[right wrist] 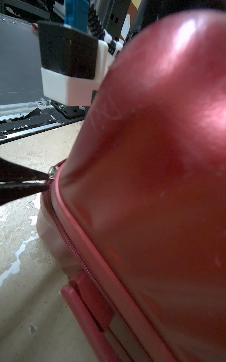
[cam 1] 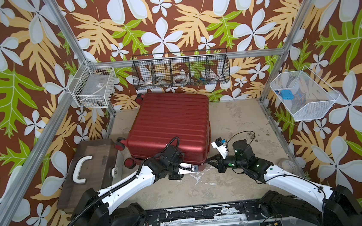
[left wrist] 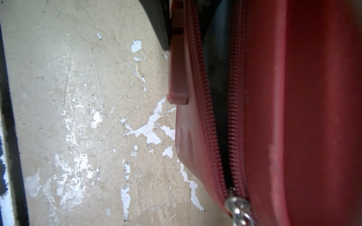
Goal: Open the suitcase zippers
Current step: Unzip the zipper on the suitcase.
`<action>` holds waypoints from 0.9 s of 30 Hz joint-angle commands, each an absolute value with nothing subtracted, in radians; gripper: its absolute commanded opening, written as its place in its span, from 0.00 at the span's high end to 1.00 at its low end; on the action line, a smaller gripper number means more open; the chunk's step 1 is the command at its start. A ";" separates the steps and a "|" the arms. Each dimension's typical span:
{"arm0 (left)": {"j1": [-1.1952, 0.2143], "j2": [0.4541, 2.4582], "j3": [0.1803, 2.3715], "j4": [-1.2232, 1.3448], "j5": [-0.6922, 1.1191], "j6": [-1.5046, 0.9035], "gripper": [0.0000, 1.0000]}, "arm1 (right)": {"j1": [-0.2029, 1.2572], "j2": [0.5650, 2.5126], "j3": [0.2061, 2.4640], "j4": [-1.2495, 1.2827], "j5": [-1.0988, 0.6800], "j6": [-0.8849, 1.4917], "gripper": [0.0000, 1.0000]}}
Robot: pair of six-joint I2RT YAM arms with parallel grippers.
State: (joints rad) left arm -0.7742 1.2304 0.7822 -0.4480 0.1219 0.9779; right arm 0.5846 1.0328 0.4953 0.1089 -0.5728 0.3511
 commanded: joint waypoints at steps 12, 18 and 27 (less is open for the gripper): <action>-0.775 1.161 0.735 -0.436 0.107 1.097 1.00 | 0.449 1.016 0.496 0.149 -0.341 0.179 1.00; -0.772 1.087 0.704 -0.554 0.131 1.205 1.00 | 0.417 1.088 0.462 0.331 -0.283 0.127 1.00; -0.668 0.885 0.621 -0.745 0.106 1.403 1.00 | 0.355 1.240 0.507 0.576 -0.231 0.043 1.00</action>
State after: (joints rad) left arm -0.6914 0.9333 0.6243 -0.6407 0.2195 1.2537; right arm 0.3683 1.2110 0.4896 0.4431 -0.3805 0.1001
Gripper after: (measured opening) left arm 0.192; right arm 0.049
